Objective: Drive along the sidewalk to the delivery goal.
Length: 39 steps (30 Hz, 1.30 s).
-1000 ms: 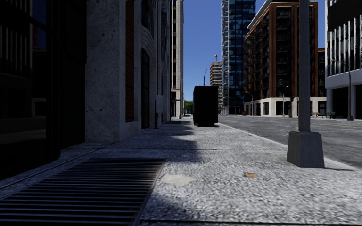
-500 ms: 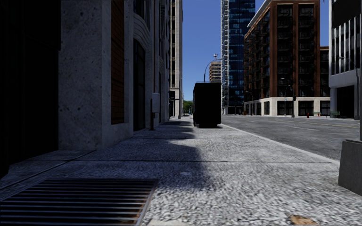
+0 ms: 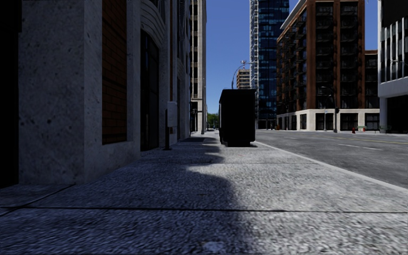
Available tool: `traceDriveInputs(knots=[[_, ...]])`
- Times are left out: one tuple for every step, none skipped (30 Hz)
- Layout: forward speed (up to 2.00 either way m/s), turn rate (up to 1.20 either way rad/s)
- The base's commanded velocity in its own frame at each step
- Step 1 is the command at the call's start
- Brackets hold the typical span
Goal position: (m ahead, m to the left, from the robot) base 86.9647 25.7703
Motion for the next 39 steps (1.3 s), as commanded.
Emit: traceDriveInputs(knots=[[2.00,0.00],[2.00,0.00],[2.00,0.00],[2.00,0.00],[2.00,0.00],[2.00,0.00],[2.00,0.00],[2.00,0.00],[2.00,0.00],[2.00,0.00],[2.00,0.00],[2.00,0.00],[2.00,0.00],[2.00,0.00],[2.00,0.00],[2.00,0.00],[2.00,0.00],[2.00,0.00],[2.00,0.00],[2.00,0.00],[2.00,0.00],[2.00,0.00],[2.00,0.00],[2.00,0.00],[2.00,0.00],[2.00,0.00],[2.00,0.00],[2.00,0.00],[2.00,0.00],[2.00,0.00],[2.00,0.00],[2.00,0.00],[2.00,0.00],[2.00,0.00],[2.00,0.00],[2.00,0.00],[2.00,0.00],[2.00,0.00],[2.00,0.00]])
